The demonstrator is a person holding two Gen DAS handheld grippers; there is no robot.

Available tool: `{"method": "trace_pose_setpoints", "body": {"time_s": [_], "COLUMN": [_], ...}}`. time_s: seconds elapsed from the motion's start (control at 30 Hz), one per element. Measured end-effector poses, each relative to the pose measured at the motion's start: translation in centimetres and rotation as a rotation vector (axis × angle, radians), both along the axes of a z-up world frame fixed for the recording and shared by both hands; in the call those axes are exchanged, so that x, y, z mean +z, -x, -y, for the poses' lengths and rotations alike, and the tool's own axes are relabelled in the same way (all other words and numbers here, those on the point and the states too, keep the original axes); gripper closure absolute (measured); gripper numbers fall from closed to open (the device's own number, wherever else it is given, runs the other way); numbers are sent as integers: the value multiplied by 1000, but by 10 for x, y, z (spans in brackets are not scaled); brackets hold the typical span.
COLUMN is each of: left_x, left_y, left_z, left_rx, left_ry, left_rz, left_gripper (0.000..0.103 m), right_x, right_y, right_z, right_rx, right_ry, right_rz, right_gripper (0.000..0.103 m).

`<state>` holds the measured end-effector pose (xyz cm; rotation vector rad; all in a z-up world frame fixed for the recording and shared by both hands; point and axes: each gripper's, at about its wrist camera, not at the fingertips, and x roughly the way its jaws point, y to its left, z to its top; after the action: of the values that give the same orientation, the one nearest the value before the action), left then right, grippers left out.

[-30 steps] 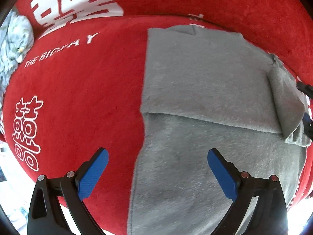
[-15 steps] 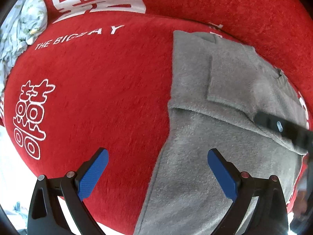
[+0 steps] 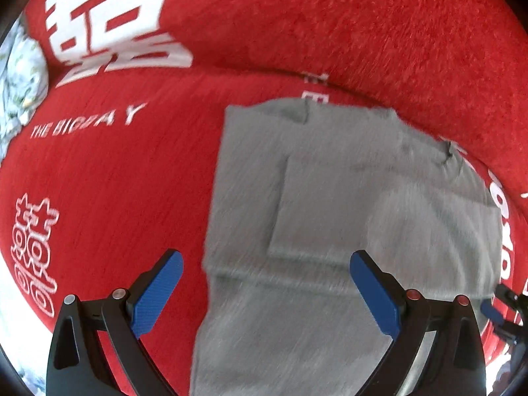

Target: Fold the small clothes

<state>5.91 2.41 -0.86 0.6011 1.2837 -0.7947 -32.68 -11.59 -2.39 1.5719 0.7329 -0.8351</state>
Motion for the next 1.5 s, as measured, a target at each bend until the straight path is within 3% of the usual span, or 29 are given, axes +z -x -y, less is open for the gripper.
{"method": "trace_pose_setpoints", "body": {"time_s": [0.1, 0.13, 0.17, 0.3, 0.4, 0.5, 0.57, 0.6, 0.63, 0.73, 0.8, 0.83, 0.97, 1.03, 1.13, 1.23, 1.4, 1.5], "left_x": [-7, -8, -12, -31, -31, -28, -27, -28, -30, -33, -29, -27, -21, -26, -19, -8, 9, 1], "left_y": [1, 1, 1, 5, 3, 0, -2, -5, -5, -5, -3, -1, 8, 9, 9, 10, 6, 11], "left_z": [17, 18, 20, 19, 10, 10, 13, 15, 17, 21, 24, 25, 21, 10, -1, -9, -8, 0], "left_rx": [-11, -9, -9, -26, -10, -16, -26, -24, -20, -6, -15, -24, -84, -87, -72, -88, -110, -110], "left_ry": [-28, -35, -46, -126, -114, -113, -103, -99, -98, -86, -50, -48, -51, -62, -55, -74, -55, -81], "left_rz": [36, 43, 51, 64, 37, 17, -1, -23, -35, -75, -105, -116, -58, -56, -41, 20, 50, 52], "left_gripper": [1, 1, 1, 1, 1, 1, 1, 1, 2, 38, 69, 85, 90, 90, 90, 90, 90, 90], "right_x": [-5, -3, 0, -2, 1, 22, 35, 37, 33, 8, -9, -9, 15, 6, 3, 15, 43, 39], "right_y": [15, 15, 12, 18, 28, 34, 35, 36, 34, 36, 26, 21, 7, 12, 24, 35, 30, 10], "right_z": [12, 17, 22, 26, 21, 19, 26, 34, 44, 68, 74, 75, 65, 67, 70, 62, 38, 34], "right_rx": [-78, -75, -43, 56, 116, 177, 186, 175, 157, 118, 138, 163, 295, 305, 255, 206, 234, 265], "right_ry": [-6, 14, 31, 53, 41, 83, 162, 190, 188, 115, 51, 54, 189, 170, 145, 147, 222, 225], "right_rz": [24, 24, -8, -100, -105, -86, -117, -143, -151, -110, -130, -164, -297, -323, -286, -326, -270, -255], "right_gripper": [40, 82, 96, 96, 91, 73, 40, 38, 38, 38, 86, 95, 95, 95, 92, 75, 76, 76]}}
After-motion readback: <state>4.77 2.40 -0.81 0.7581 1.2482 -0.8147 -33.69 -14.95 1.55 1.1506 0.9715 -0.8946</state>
